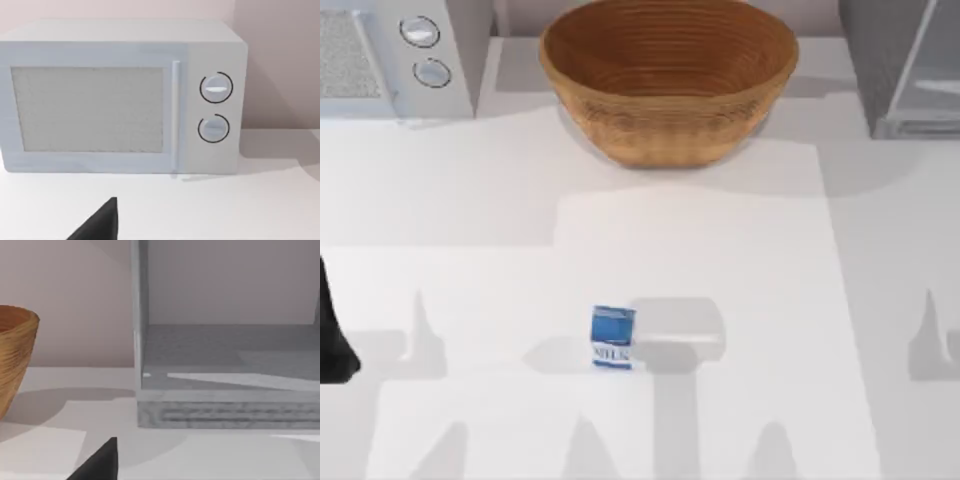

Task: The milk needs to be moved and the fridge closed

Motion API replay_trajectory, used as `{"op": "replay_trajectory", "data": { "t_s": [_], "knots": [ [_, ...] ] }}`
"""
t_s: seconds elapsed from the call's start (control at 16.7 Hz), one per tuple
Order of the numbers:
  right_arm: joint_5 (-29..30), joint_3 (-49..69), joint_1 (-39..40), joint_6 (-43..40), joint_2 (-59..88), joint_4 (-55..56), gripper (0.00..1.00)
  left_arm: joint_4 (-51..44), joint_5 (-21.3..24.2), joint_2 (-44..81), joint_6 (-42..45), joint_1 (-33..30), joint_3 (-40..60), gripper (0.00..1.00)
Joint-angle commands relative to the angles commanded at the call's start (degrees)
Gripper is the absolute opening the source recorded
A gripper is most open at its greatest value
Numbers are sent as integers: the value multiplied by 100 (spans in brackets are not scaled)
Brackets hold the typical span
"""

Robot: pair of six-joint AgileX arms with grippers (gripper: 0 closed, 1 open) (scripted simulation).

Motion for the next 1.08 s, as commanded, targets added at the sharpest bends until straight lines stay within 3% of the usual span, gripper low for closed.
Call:
{"op": "replay_trajectory", "data": {
  "t_s": [0.18, 0.36, 1.08],
  "knots": [
    [75, 6, 70, 5, 55, 61, 100, 0, 0, 0, 0, 0, 0, 100],
    [588, 33, 556, 21, 456, 468, 100, 0, 0, 0, 0, 0, 0, 100],
    [4402, 111, 4379, 45, 3677, 3484, 100, 0, 0, 0, 0, 0, 0, 100]
  ]
}}
